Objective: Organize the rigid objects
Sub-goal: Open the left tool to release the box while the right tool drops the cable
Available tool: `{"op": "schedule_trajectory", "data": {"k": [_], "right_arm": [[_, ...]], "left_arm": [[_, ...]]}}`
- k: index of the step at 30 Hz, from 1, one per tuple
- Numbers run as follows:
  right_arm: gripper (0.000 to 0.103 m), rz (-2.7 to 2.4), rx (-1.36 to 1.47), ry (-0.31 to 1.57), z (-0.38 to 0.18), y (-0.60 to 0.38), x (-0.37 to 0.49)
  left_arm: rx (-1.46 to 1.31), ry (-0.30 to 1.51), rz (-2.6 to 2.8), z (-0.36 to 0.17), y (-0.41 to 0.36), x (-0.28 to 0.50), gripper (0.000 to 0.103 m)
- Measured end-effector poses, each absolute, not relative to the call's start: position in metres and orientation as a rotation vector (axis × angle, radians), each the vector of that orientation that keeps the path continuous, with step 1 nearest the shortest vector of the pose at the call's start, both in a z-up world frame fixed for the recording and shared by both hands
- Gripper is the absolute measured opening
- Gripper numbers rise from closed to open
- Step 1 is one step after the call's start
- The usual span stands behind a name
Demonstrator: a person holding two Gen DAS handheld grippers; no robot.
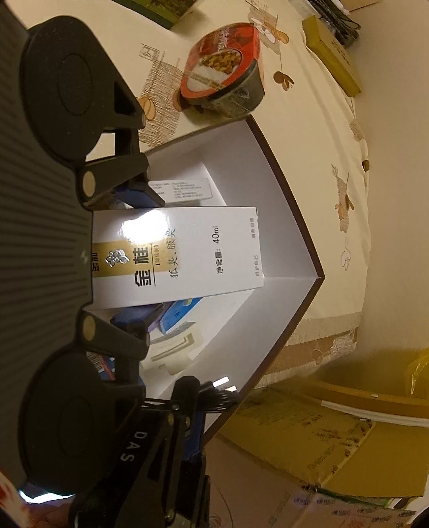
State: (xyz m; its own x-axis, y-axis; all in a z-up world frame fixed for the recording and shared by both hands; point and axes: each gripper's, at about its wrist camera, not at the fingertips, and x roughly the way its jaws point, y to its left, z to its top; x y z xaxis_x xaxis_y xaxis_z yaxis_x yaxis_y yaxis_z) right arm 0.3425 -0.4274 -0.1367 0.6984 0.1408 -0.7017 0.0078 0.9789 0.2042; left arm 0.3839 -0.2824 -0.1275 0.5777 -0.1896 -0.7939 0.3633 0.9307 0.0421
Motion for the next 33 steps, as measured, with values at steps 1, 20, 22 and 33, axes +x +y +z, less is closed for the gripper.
{"op": "schedule_trajectory", "data": {"k": [1, 20, 22, 33], "right_arm": [[0.014, 0.074, 0.199, 0.797, -0.138, -0.428, 0.343], [0.014, 0.080, 0.206, 0.818, -0.147, -0.427, 0.349], [0.015, 0.084, 0.204, 0.814, -0.147, -0.426, 0.351], [0.055, 0.030, 0.241, 0.754, -0.144, -0.432, 0.346]], "left_arm": [[0.212, 0.903, -0.326, -0.129, -0.283, 0.385, 0.057], [0.240, 0.925, -0.310, -0.140, -0.276, 0.393, 0.062], [0.239, 0.926, -0.310, -0.140, -0.276, 0.393, 0.061], [0.232, 0.911, -0.308, -0.139, -0.264, 0.392, 0.065]]}}
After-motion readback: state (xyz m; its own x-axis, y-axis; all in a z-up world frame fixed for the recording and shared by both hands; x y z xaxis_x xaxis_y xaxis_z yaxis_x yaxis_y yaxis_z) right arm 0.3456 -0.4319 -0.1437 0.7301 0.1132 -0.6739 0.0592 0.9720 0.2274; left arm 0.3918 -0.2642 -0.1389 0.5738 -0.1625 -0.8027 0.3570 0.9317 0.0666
